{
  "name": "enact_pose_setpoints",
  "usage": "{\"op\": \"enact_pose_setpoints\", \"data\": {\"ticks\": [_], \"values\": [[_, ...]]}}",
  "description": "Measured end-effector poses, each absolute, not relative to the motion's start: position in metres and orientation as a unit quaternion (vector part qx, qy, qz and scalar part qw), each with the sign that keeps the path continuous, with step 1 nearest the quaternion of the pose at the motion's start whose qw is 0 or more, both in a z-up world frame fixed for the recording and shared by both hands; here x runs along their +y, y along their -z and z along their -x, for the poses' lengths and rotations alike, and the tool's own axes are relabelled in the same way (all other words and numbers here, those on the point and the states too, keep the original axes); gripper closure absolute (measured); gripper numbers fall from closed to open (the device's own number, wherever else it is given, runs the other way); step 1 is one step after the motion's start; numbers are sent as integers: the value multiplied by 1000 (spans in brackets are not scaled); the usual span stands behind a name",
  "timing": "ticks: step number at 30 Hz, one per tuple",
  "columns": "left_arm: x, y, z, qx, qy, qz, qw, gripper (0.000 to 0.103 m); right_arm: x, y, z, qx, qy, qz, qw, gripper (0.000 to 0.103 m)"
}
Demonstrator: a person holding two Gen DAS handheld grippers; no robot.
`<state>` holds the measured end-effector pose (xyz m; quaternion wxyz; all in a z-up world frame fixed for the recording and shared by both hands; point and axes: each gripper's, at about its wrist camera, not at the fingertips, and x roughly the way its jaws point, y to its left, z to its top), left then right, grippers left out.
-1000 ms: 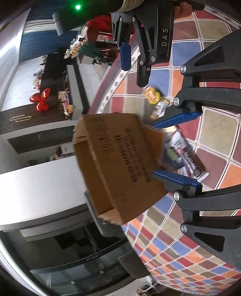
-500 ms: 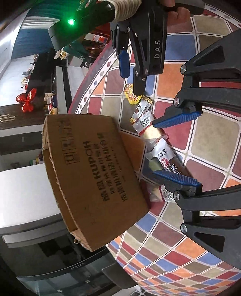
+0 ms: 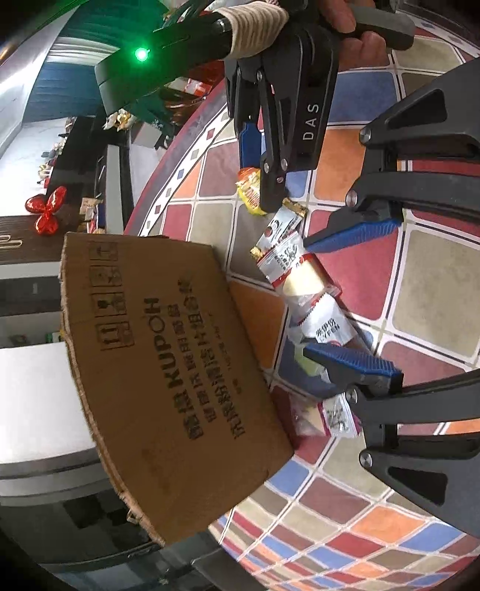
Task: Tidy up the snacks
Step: 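Grasp the yellow snack packet with the right tool while the left tool grasps the white cracker packet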
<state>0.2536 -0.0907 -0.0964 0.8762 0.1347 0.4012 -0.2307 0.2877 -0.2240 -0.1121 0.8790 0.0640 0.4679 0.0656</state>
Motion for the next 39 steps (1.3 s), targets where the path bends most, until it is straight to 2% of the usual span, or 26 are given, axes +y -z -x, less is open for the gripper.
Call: {"op": "enact_pose_setpoints", "data": {"ticks": [3,9,22,27,34,36,39], "values": [[-91,100,-260,409,237,-136,871,50,-223,112,-288,464,-66,-61,881,72],[-93,105,-267,415,246,-151,863,46,-219,111,-285,455,-65,-50,887,78],[-122,121,-280,411,274,-238,836,40,-213,95,-262,430,-64,-58,899,79],[-120,122,-286,419,285,-224,833,40,-214,100,-263,439,-61,-66,894,80],[-117,121,-284,422,300,-203,831,64,-212,98,-263,438,-67,-69,894,80],[-116,120,-283,422,301,-199,832,68,-211,97,-262,437,-67,-68,894,80],[-112,117,-282,423,301,-191,833,69,-211,95,-261,436,-68,-68,895,80]]}}
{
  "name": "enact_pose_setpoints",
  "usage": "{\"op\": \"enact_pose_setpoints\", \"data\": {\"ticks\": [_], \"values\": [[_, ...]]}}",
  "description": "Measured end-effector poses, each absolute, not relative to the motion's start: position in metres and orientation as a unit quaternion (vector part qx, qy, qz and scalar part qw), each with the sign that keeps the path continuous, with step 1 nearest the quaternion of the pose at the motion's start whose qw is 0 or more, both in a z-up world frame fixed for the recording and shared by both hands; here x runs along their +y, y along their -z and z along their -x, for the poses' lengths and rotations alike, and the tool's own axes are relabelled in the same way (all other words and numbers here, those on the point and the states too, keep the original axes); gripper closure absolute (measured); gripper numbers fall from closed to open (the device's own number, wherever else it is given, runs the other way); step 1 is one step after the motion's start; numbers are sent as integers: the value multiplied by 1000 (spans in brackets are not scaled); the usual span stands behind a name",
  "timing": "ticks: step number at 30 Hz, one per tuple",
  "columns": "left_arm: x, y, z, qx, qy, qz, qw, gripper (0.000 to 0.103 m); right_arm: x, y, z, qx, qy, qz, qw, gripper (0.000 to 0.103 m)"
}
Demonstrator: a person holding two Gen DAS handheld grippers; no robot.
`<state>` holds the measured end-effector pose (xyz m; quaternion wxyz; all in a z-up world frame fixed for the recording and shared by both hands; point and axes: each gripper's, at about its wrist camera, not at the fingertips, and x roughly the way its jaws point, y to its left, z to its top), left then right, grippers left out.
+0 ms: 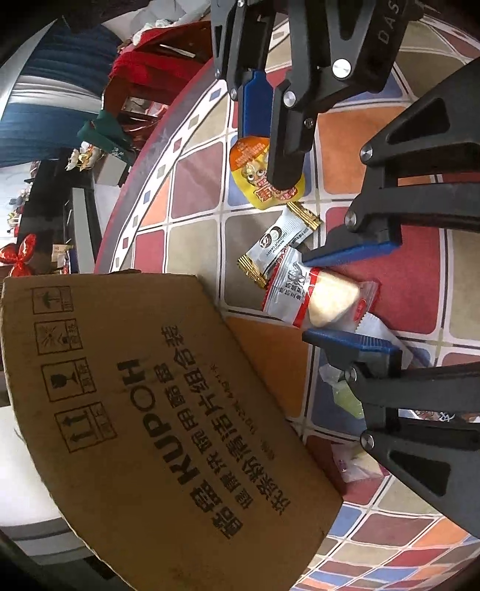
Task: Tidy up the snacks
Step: 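Grasp the yellow snack packet with the right tool while the left tool grasps the white cracker packet, then drop the yellow packet into the box with the right tool while the left tool lifts the cracker packet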
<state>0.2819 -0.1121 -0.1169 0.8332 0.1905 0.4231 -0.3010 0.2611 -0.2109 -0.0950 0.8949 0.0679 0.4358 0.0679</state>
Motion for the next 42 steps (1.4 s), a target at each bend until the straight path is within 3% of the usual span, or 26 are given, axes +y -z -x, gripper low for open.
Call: {"op": "enact_pose_setpoints", "data": {"ticks": [17,35,37,42], "values": [[-85,63,-256,377,264,-131,878,70,-209,70,-250,409,-83,-73,906,80],[-58,-31,-230,279,226,-66,931,70,-202,-4,-236,318,-109,-72,939,81],[-55,-39,-232,271,220,-64,935,70,-202,-12,-238,308,-111,-72,942,86],[-55,-50,-233,256,208,-73,941,70,-202,-28,-244,293,-114,-61,947,87]]}}
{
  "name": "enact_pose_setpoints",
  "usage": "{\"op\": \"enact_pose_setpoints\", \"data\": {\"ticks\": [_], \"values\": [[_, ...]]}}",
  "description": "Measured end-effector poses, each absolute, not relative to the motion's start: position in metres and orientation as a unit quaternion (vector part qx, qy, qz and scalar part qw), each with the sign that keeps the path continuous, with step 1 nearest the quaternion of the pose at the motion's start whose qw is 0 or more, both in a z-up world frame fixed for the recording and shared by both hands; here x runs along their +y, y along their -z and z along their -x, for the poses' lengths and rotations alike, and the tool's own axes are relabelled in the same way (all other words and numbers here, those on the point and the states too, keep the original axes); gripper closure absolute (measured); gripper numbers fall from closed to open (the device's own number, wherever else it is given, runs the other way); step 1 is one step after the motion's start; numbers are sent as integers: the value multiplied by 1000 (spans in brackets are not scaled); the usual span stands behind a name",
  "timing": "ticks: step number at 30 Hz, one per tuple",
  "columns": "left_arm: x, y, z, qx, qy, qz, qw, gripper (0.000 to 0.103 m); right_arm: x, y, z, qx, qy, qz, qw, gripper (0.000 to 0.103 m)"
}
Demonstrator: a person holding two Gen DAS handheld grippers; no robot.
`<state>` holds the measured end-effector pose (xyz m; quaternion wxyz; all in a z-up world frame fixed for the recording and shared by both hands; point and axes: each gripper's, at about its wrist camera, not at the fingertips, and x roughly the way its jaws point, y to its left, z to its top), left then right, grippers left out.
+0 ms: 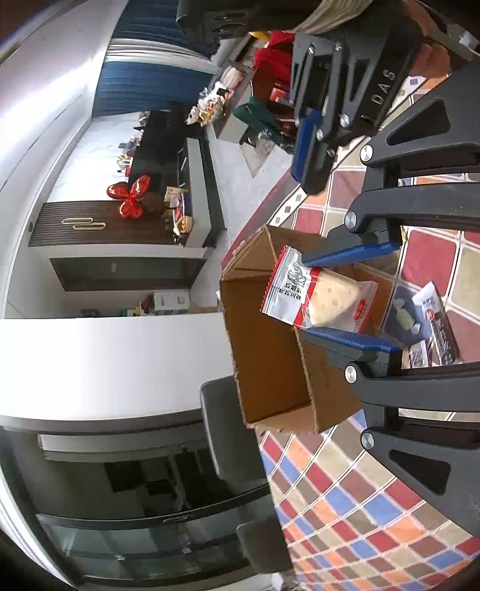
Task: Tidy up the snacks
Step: 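Drop the yellow packet into the box with the right tool while the left tool lifts the cracker packet, then grasp the orange round foil candy with the right tool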
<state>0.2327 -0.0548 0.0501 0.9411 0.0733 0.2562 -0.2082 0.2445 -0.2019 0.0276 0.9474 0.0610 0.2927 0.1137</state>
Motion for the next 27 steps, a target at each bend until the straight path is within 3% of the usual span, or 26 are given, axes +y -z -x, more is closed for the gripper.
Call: {"op": "enact_pose_setpoints", "data": {"ticks": [9,27], "values": [[-80,-29,-223,276,229,-84,930,70,-225,-16,-244,322,-98,-67,939,86],[-110,43,-218,355,234,-115,897,70,-253,80,-250,456,-97,-85,881,86]]}}
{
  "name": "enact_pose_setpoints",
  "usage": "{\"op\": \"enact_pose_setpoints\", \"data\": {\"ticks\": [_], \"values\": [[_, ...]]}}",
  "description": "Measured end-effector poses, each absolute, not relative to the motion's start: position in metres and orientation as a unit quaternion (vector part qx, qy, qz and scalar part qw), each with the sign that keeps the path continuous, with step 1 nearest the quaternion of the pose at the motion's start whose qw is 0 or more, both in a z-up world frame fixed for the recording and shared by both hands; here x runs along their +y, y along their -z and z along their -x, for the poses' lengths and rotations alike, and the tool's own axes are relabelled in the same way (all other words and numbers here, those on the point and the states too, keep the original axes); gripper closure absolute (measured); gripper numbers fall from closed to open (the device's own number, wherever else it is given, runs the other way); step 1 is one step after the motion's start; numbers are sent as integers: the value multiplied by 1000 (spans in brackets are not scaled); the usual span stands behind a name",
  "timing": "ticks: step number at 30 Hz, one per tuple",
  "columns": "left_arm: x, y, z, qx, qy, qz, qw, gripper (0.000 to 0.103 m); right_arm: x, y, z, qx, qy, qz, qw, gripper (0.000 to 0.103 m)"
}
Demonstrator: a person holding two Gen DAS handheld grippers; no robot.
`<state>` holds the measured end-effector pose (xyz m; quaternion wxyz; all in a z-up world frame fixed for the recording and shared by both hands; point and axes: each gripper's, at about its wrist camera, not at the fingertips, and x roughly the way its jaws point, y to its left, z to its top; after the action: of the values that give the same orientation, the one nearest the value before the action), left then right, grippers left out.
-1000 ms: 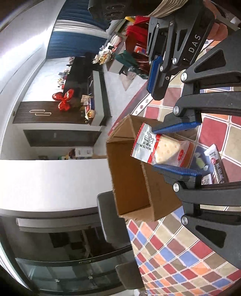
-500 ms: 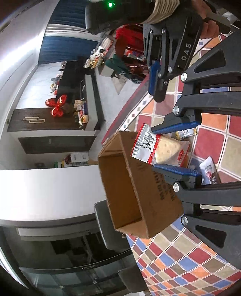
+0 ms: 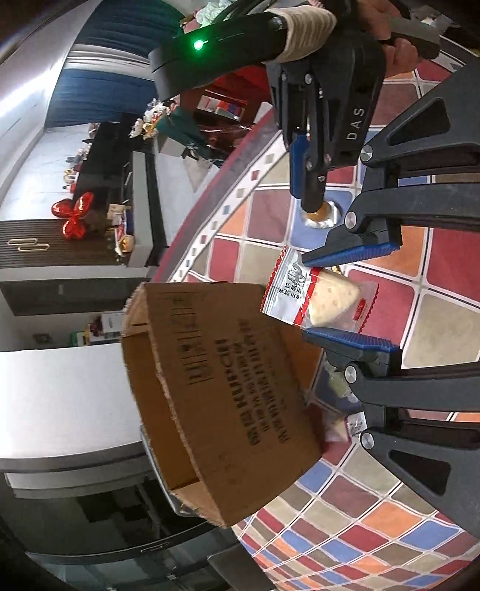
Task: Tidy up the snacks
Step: 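Grasp the orange round foil candy with the right tool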
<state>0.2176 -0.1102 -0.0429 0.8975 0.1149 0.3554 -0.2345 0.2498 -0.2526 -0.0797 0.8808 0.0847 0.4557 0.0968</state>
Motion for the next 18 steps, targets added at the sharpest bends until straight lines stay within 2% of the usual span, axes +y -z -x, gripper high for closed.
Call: {"op": "enact_pose_setpoints", "data": {"ticks": [3,4,6,17,18], "values": [[-112,49,-218,361,235,-117,895,70,-253,86,-254,466,-90,-80,877,85],[-112,50,-219,362,235,-118,894,70,-253,89,-255,469,-88,-79,875,78],[-111,53,-220,365,237,-119,893,70,-253,92,-257,470,-82,-75,876,70],[-110,60,-226,375,234,-123,889,70,-247,109,-263,482,-76,-44,872,71],[-110,61,-226,376,233,-122,889,70,-247,109,-263,480,-75,-42,873,76]]}}
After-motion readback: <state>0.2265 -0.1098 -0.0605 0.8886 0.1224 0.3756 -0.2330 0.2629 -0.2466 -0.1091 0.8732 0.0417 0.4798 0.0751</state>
